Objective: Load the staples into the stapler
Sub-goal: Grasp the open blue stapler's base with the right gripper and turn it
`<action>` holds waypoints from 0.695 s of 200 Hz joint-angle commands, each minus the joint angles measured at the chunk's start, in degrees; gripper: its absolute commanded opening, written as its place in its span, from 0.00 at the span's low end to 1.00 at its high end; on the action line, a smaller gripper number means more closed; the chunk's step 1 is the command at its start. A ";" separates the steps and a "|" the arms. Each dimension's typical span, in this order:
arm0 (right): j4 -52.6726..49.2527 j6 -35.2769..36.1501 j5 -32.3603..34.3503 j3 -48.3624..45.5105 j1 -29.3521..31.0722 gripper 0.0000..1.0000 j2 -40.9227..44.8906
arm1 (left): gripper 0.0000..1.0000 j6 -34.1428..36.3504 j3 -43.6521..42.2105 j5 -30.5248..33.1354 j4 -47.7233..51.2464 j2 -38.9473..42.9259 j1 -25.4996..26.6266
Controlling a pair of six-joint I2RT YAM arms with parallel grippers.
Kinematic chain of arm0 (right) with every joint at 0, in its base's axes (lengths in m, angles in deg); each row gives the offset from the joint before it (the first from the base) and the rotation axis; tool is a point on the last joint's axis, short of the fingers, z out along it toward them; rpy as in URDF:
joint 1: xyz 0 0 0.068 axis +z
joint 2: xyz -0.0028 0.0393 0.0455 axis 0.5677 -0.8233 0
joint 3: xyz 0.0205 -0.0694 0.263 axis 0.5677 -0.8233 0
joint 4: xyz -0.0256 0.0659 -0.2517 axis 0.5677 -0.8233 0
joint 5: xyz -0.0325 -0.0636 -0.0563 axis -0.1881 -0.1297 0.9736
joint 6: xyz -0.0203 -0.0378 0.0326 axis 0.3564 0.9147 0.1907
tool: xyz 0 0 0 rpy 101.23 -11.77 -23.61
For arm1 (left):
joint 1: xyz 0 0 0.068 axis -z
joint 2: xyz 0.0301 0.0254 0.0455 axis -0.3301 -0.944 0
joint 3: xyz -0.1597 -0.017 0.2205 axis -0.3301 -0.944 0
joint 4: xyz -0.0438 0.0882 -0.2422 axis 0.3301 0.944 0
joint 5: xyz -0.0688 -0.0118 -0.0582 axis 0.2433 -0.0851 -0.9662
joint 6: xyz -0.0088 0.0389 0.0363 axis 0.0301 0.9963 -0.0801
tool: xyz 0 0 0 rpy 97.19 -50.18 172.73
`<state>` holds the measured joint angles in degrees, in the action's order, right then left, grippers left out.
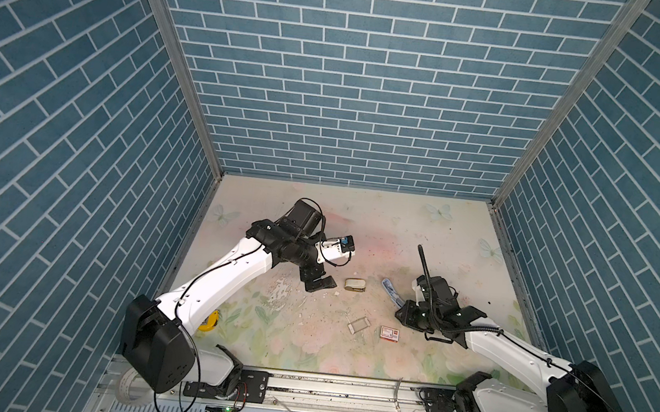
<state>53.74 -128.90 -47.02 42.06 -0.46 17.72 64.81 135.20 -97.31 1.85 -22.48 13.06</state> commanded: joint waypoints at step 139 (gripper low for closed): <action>-0.38 2.22 7.44 4.00 -2.62 0.24 -8.62 | 1.00 -0.23 1.22 -1.02 -1.15 -1.33 1.39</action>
<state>55.01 -128.39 -41.91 44.90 -2.47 10.31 64.79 135.20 -97.69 0.86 -23.42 13.92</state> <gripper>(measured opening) 0.236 0.995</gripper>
